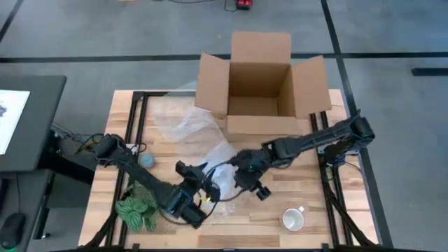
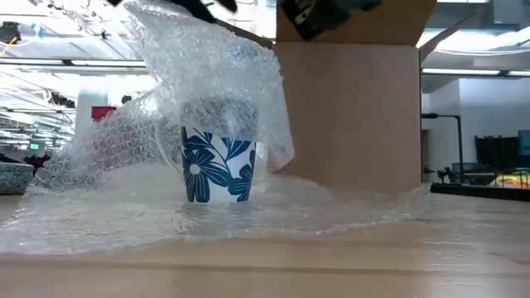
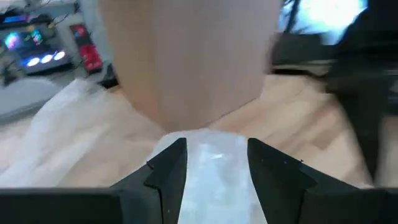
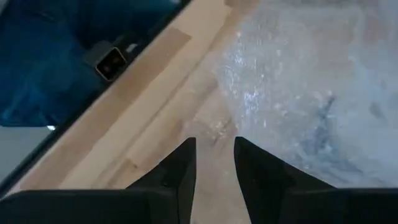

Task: Wrap mug
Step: Wrap the white blue mug with bubble wrap

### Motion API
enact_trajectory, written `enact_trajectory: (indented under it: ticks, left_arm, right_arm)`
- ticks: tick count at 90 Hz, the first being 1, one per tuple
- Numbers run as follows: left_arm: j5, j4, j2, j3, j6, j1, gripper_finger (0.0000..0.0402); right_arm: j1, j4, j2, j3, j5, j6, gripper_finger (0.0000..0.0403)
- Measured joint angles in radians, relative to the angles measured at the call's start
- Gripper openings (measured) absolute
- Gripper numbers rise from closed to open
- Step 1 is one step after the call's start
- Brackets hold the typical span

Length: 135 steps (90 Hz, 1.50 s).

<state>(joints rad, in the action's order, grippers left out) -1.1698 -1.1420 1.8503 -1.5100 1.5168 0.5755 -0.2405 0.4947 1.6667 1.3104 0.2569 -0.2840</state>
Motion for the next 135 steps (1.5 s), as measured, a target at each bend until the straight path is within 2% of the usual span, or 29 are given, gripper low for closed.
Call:
enact_trajectory:
  ticks: [13, 31, 41, 52, 69, 82, 107, 120, 135]
  left_arm:
    - [0.123, 0.036, 0.0, 0.077, 0.025, -0.053, 0.0148]
    - [0.158, 0.12, 0.0, 0.191, 0.101, -0.092, 0.0148]
    - [0.196, 0.22, 0.0, 0.252, 0.122, -0.107, 0.0148]
    - [0.272, 0.285, -0.005, 0.264, 0.085, -0.119, 0.0148]
    - [0.315, 0.297, -0.028, 0.239, 0.028, -0.12, 0.0148]
    - [0.306, 0.284, -0.083, 0.203, -0.051, -0.118, 0.0148]
    - [0.25, 0.289, -0.197, 0.181, -0.173, -0.111, 0.0148]
    - [0.247, 0.271, -0.24, 0.182, -0.2, -0.096, 0.0148]
    - [0.218, 0.222, -0.294, 0.182, -0.19, -0.062, 0.0148]
  right_arm:
    - [-0.03, -0.039, 0.011, -0.028, -0.075, 0.0, 0.0097]
    - [-0.035, -0.027, 0.015, -0.028, -0.075, -0.001, 0.0097]
    - [-0.039, 0.013, 0.015, -0.028, -0.076, -0.001, 0.0097]
    - [-0.04, 0.038, 0.015, -0.028, -0.076, -0.004, 0.0097]
    - [-0.041, 0.043, 0.015, -0.028, -0.076, -0.005, 0.0097]
    - [-0.047, 0.009, 0.015, -0.028, -0.076, -0.018, 0.0097]
    - [-0.008, -0.201, 0.038, -0.029, -0.076, -0.041, 0.0097]
    - [0.043, -0.322, 0.061, -0.028, -0.081, 0.068, 0.0097]
    - [0.09, -0.44, 0.149, -0.029, -0.084, 0.147, 0.0097]
